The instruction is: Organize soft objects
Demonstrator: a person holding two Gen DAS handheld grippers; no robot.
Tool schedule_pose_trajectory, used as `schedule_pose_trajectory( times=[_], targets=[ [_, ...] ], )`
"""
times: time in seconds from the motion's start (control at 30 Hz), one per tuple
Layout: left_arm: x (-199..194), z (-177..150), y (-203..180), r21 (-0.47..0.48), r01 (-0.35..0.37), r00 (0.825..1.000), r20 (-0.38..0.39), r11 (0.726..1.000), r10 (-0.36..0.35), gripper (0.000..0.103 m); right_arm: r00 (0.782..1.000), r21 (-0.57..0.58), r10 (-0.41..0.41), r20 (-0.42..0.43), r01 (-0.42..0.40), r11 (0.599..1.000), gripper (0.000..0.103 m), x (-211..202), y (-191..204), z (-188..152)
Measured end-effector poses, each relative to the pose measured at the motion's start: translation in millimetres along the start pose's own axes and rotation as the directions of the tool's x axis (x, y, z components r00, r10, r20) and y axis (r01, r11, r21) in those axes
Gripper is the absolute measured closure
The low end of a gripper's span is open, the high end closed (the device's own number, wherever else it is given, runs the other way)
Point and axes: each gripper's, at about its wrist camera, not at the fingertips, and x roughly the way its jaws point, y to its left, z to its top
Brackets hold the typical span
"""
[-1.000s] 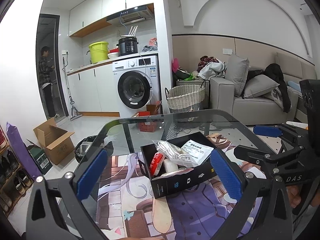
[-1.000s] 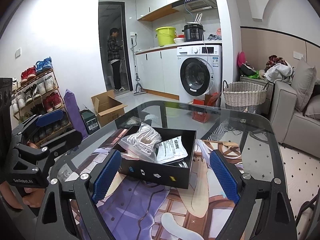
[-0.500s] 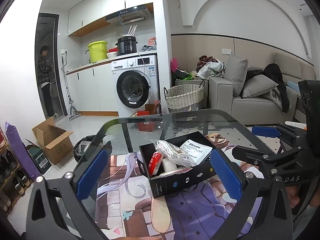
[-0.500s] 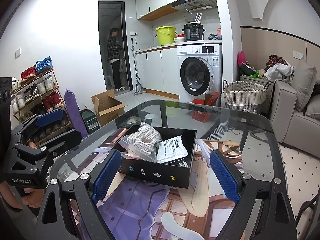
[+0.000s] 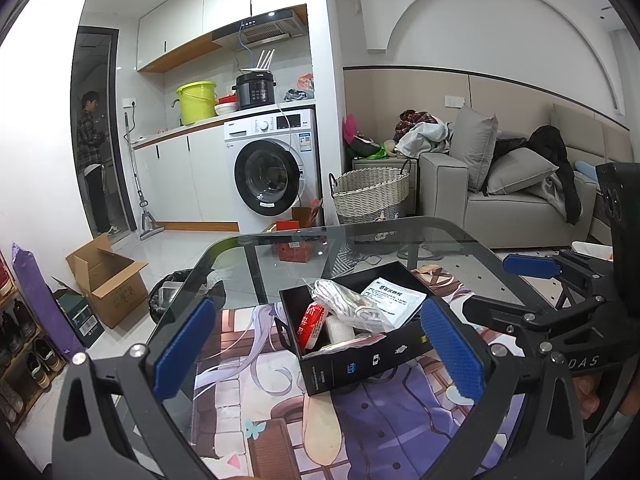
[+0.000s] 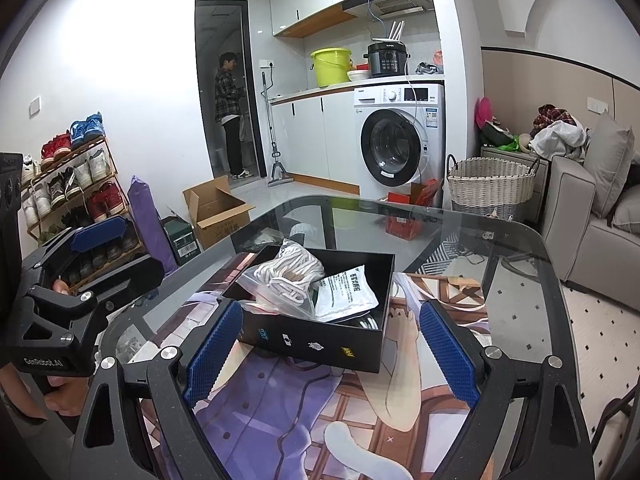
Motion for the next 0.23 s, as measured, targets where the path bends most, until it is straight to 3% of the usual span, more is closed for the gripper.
schedule_pose_trajectory(
  times=[0.23],
  targets=[
    [0.2,-1.1,-0.3,0.0,-0.003,1.0,-0.002,1.0,0.003,0.0,1.0,-0.002,0.003,-0.011,-0.003,1.0,0.011,0.9,0.9,-2.7]
  ],
)
